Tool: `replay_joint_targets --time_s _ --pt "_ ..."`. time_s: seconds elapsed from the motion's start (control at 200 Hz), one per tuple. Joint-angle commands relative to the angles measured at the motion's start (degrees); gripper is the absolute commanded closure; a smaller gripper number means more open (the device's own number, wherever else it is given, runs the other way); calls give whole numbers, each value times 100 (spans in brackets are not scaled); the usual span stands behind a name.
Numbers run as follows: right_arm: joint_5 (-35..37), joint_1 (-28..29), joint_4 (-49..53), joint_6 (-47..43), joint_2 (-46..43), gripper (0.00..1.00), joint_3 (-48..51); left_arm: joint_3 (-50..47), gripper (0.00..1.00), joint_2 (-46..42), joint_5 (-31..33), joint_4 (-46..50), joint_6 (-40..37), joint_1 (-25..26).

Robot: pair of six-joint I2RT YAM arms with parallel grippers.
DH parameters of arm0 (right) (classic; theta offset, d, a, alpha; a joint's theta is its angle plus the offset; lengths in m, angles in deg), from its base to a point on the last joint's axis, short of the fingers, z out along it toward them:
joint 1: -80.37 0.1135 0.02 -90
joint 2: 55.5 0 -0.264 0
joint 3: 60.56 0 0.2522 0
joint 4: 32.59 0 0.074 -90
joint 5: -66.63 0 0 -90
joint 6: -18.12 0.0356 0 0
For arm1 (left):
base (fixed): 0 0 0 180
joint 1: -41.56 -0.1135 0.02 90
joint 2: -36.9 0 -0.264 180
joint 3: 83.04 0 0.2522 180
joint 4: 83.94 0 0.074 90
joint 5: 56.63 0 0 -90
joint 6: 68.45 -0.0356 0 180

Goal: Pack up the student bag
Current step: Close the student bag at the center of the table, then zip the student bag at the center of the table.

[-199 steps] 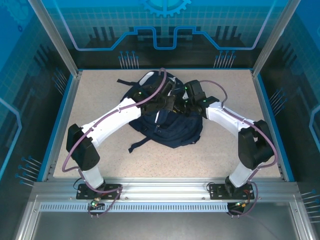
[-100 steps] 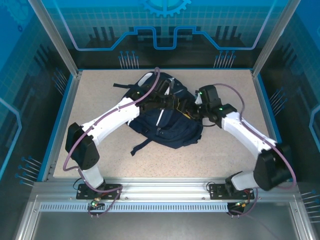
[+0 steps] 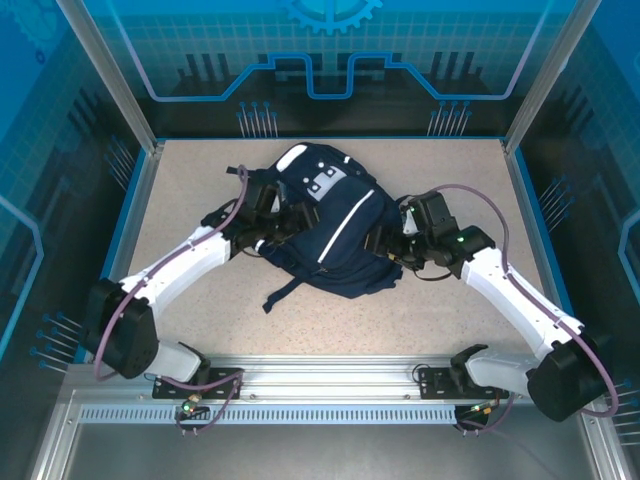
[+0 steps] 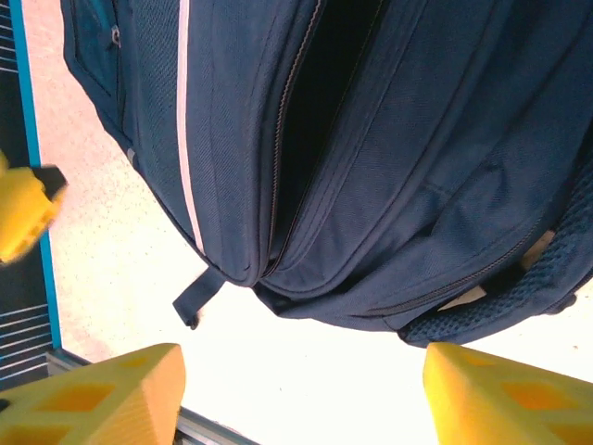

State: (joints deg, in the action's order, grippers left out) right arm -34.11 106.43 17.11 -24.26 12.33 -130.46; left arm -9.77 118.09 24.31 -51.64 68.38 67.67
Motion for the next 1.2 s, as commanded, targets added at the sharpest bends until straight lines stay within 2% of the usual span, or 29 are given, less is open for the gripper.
replay_joint_targets --time_s 0.0,0.085,0.18,0.32,0.51,0.765,0.86,0.981,1.196 --pt "292 296 -123 -59 -44 21 -34 -745 28 -225 -81 -677 1017 -95" --pt "380 471 -336 6 -9 16 13 -1123 29 -177 -194 -1209 1330 -97" --pt "360 572 -422 89 76 15 8 -1326 31 -11 -270 -1656 1517 -102" --pt "380 692 -428 150 154 16 1 -1389 32 142 -105 -1643 1395 -97" --pt "363 797 -456 205 297 16 5 -1392 35 253 -240 -1971 1206 -97" --pt "473 905 -440 204 353 16 -95 -1243 30 587 -461 -2021 1067 -107" --pt "502 943 -415 204 364 16 -109 -1209 31 673 -654 -2222 1056 -106" --pt "618 1053 -404 192 418 16 -129 -1201 38 658 -991 -2596 1106 -107" --pt "1471 1682 -108 170 906 18 -468 -1257 64 561 -1269 -2775 1524 -106"
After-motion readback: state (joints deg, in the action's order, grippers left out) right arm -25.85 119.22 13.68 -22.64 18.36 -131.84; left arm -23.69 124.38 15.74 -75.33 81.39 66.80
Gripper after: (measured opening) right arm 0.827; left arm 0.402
